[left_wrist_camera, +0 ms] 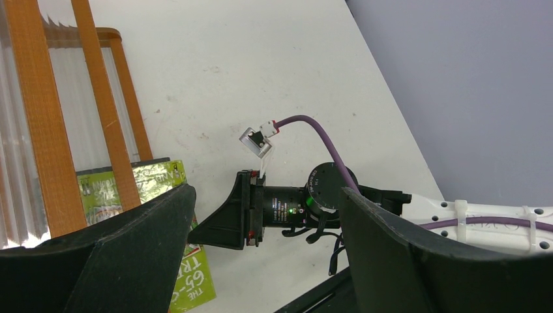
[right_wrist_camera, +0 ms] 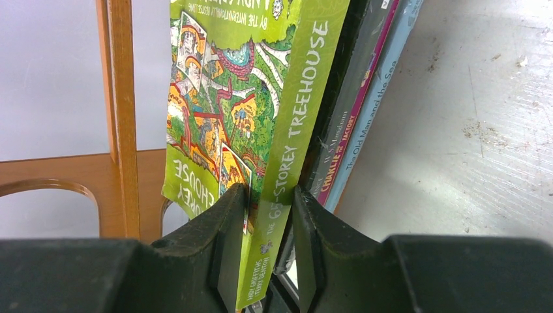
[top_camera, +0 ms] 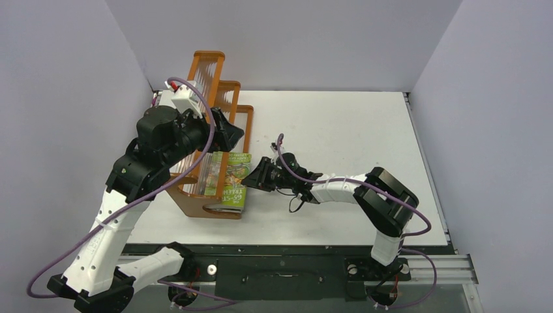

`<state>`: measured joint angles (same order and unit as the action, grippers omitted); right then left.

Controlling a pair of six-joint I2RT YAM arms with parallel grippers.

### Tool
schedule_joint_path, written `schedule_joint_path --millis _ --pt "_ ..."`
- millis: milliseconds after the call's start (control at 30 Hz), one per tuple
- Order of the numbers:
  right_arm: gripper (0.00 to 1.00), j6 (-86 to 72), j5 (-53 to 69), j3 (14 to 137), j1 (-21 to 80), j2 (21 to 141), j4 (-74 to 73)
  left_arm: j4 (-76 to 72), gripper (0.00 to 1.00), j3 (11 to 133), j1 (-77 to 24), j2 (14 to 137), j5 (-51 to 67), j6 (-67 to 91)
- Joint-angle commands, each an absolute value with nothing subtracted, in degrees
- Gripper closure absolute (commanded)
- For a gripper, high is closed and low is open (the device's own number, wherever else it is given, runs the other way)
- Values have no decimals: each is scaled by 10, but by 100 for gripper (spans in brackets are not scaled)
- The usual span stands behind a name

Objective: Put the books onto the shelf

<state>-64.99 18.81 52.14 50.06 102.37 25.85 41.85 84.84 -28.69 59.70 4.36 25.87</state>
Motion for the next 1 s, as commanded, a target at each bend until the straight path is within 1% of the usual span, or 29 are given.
schedule_joint_path --millis 0,133,733,867,933,967 --pt "85 -627 195 535 520 1002 270 402 21 846 -283 594 46 258" --pt "83 -628 191 540 522 1002 273 401 21 846 -283 593 46 259" --pt "83 -587 172 602 523 1011 201 406 21 851 -283 590 43 256" --pt "80 -589 171 600 522 1011 203 407 21 850 -283 590 41 254" --pt "77 -587 171 600 522 1009 197 407 21 850 -283 590 42 255" --pt "73 -585 171 598 522 1007 196 407 21 849 -283 591 42 255"
